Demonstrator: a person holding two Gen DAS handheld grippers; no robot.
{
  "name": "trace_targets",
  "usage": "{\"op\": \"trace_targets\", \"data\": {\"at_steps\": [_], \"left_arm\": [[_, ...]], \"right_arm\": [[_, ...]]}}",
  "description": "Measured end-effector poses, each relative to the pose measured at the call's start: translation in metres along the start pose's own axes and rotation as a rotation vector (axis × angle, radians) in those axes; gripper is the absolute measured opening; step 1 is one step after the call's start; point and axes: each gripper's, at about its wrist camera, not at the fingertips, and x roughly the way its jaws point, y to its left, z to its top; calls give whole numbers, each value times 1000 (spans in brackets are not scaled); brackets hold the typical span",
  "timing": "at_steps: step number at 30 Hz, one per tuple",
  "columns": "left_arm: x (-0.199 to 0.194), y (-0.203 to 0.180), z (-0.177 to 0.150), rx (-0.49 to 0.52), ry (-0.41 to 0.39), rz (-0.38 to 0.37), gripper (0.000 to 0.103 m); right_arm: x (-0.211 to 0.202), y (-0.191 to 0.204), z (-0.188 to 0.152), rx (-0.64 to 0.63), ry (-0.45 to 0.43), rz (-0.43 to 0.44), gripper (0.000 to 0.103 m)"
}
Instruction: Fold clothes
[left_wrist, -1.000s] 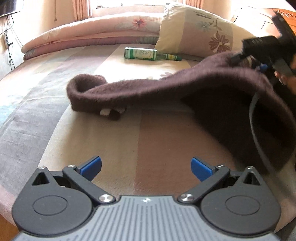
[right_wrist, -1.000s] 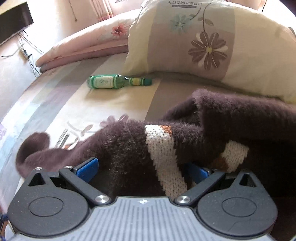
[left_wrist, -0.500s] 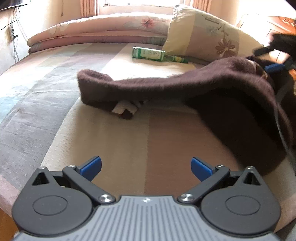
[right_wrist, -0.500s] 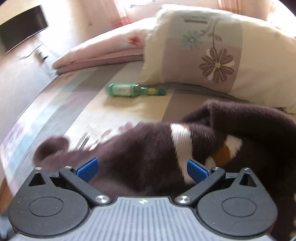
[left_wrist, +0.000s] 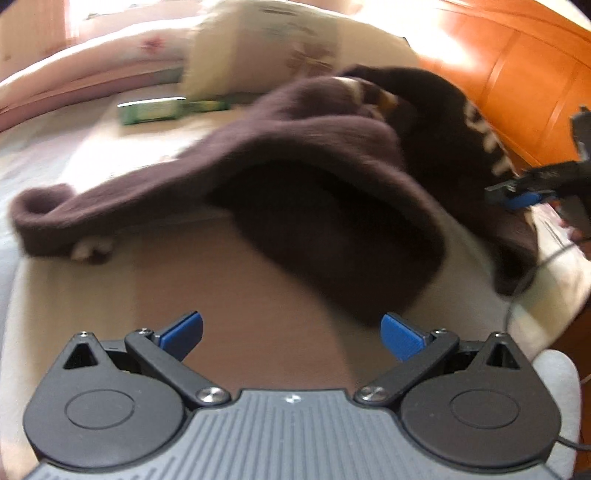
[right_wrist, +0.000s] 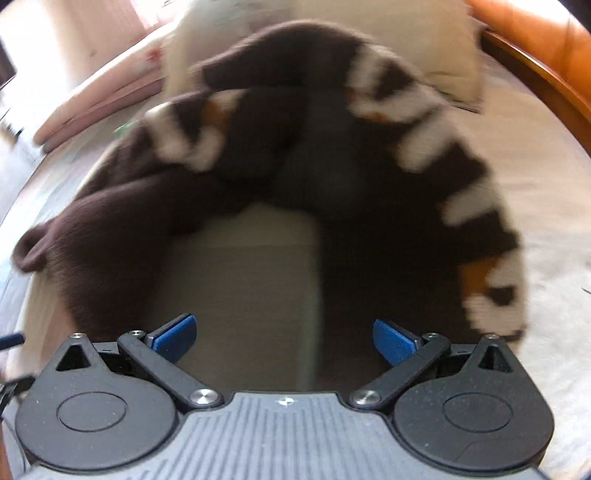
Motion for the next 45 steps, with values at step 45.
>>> {"op": "trace_targets", "data": {"at_steps": [45], "left_arm": [[41, -31, 60, 261, 6, -112, 102]], "right_arm": [[-1, -18, -3, -84, -16, 66, 103]]}}
